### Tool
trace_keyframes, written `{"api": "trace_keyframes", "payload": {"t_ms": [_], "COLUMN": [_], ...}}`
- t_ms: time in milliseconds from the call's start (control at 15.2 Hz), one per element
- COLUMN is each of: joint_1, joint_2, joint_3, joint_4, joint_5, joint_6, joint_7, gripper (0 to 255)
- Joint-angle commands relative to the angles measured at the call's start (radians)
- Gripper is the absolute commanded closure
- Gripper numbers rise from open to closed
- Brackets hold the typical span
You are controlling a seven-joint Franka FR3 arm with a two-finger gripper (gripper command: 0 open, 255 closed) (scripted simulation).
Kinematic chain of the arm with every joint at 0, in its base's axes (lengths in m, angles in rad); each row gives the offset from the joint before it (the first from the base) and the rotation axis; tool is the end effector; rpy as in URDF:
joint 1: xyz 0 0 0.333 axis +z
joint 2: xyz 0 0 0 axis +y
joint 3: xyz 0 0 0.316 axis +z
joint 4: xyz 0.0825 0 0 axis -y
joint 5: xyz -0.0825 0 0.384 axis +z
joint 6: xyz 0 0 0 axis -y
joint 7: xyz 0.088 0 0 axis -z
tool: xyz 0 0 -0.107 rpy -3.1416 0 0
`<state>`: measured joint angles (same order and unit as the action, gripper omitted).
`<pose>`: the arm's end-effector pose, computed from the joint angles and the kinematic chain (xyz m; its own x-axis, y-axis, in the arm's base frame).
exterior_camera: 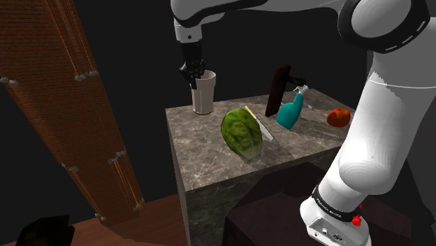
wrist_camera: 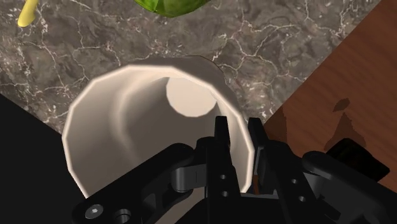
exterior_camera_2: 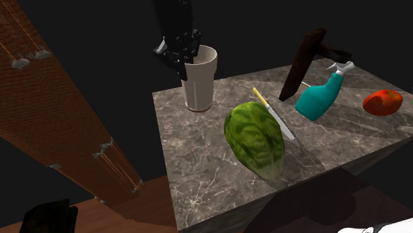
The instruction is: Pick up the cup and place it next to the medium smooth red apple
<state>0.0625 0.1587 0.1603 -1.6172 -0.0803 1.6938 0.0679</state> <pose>0.5909 0.1199 0.5220 0.9836 0.1635 -0.0763 0.1681 -0.9840 0.0587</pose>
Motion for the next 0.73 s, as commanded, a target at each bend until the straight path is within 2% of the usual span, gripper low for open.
{"api": "trace_keyframes", "payload": {"t_ms": [0, 660], "joint_1": [0.000, 0.005], "joint_2": [0.006, 0.027], "joint_3": [0.000, 0.001], "joint_4": [0.035, 0.198], "joint_5": [-0.001, -0.004], "joint_6": [-0.029, -0.171], "joint_7": [-0.002, -0.008], "gripper": [255, 255]}}
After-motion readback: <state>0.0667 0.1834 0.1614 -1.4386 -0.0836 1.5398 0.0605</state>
